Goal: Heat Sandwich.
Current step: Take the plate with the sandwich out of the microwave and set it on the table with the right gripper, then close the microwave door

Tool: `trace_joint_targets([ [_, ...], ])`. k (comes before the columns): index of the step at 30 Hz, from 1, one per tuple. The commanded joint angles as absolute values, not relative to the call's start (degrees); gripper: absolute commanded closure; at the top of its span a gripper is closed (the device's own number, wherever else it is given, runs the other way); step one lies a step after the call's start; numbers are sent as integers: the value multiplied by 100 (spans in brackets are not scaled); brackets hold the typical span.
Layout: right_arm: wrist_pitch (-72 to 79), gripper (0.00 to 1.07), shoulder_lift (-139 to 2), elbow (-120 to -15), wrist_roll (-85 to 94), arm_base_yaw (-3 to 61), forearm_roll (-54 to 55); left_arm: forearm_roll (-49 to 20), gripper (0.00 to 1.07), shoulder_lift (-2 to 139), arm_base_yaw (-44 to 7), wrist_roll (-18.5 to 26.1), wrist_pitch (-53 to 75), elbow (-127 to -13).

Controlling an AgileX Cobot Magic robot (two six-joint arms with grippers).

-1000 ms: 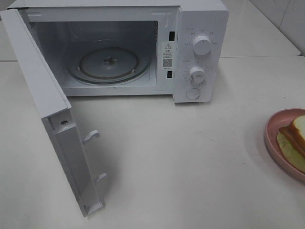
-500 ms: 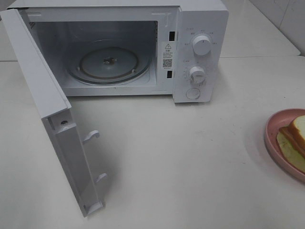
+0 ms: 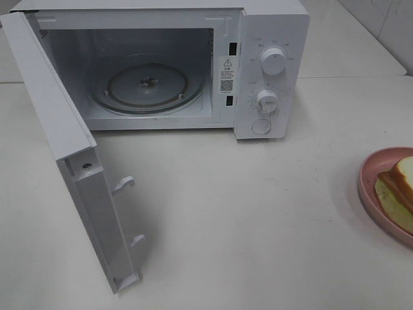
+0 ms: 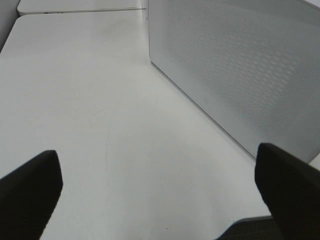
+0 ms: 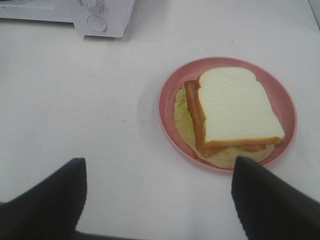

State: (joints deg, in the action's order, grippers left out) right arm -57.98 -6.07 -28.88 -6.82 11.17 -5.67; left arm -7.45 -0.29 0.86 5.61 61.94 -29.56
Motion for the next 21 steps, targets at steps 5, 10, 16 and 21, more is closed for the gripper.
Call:
trace_joint_targets([
  [5, -5712, 31, -23, -2865, -642, 653, -533, -785, 6, -74, 103, 521, 6136, -2951],
  [10, -5707, 31, 178, -2853, -435, 453, -395, -785, 6, -80, 103, 527, 6136, -2951],
  [16, -5701, 31, 178, -2853, -413, 464, -378, -785, 6, -80, 103, 527, 6136, -2951],
  [21, -5701, 31, 178, -2853, -430, 464, -384, -785, 6, -80, 103, 527, 6136, -2951],
])
